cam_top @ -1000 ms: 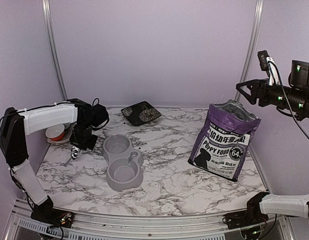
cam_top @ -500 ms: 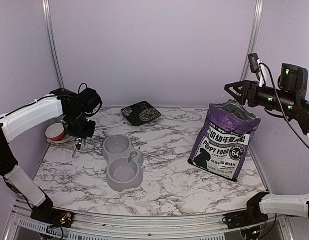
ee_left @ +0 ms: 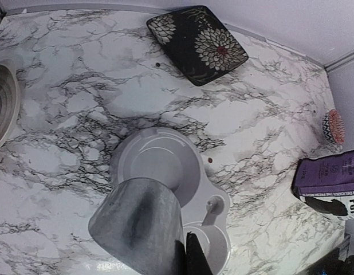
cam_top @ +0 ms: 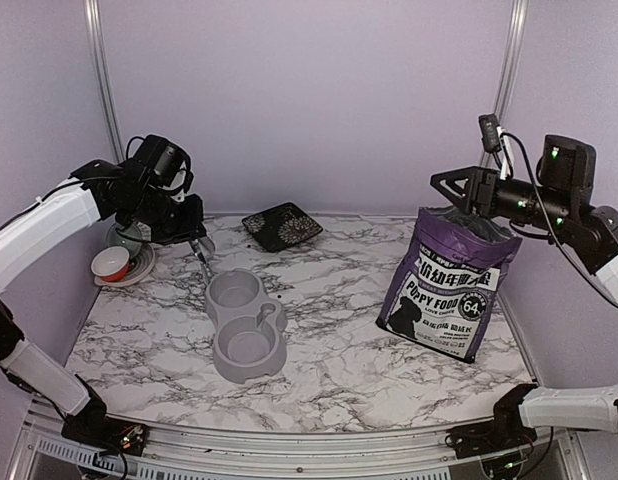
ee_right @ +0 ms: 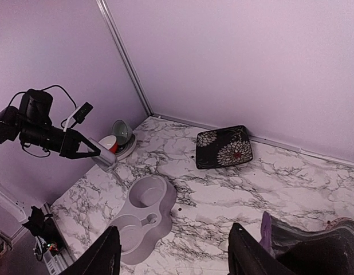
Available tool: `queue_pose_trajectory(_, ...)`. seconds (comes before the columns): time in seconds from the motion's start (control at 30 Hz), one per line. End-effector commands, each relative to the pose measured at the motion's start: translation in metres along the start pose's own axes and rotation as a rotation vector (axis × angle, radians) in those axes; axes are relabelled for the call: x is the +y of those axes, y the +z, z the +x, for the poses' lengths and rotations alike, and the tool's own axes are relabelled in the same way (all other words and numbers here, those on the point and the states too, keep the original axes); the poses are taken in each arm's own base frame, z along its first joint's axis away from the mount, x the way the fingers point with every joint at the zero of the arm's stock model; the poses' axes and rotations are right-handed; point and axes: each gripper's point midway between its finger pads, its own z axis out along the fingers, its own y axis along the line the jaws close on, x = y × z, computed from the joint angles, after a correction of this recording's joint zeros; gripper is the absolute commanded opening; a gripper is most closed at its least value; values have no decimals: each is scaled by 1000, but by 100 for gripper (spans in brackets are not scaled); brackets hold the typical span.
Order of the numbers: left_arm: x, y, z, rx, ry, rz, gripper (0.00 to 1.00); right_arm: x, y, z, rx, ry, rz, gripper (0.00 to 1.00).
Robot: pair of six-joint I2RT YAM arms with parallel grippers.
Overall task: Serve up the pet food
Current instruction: Pass from the left arm to the right
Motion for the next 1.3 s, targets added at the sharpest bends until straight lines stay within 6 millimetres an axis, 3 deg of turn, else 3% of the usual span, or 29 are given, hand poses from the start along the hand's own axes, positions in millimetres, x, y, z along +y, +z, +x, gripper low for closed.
queue_pose_trajectory(0.0, -56, -16, -12, -26, 6, 233, 0, 25, 4, -11, -42, -16, -80, 61)
queue_pose_trajectory(0.23, -99, -28, -9, -35, -25, 384, 0, 53, 31, 12, 37, -28, -155, 62)
queue_pose_trajectory(0.33, -127, -38, 0, -23, 23, 456, 0, 63, 46, 29, 97, -34, -189, 62)
queue_pose_trajectory(0.57, -170, -54, 10, 18, 76, 624, 0, 106, 77, 75, 246, -145, -316, 63)
queue_pose_trajectory(0.73, -202, -74, 27, 49, 192, 743, 0, 108, 93, 98, 306, -185, -353, 61)
queue_pose_trajectory(0.9, -218, -84, 48, 89, 278, 809, 0, 103, 103, 106, 333, -206, -332, 62)
queue_pose_trajectory(1.03, -228, -90, 63, 99, 338, 837, 0, 100, 110, 111, 362, -213, -319, 69)
queue_pose_trajectory(1.2, -233, -91, 83, 105, 461, 869, 0, 125, 100, 113, 376, -225, -479, 85)
queue_pose_trajectory(1.27, -228, -83, 88, 109, 496, 843, 0, 123, 97, 114, 391, -245, -472, 87)
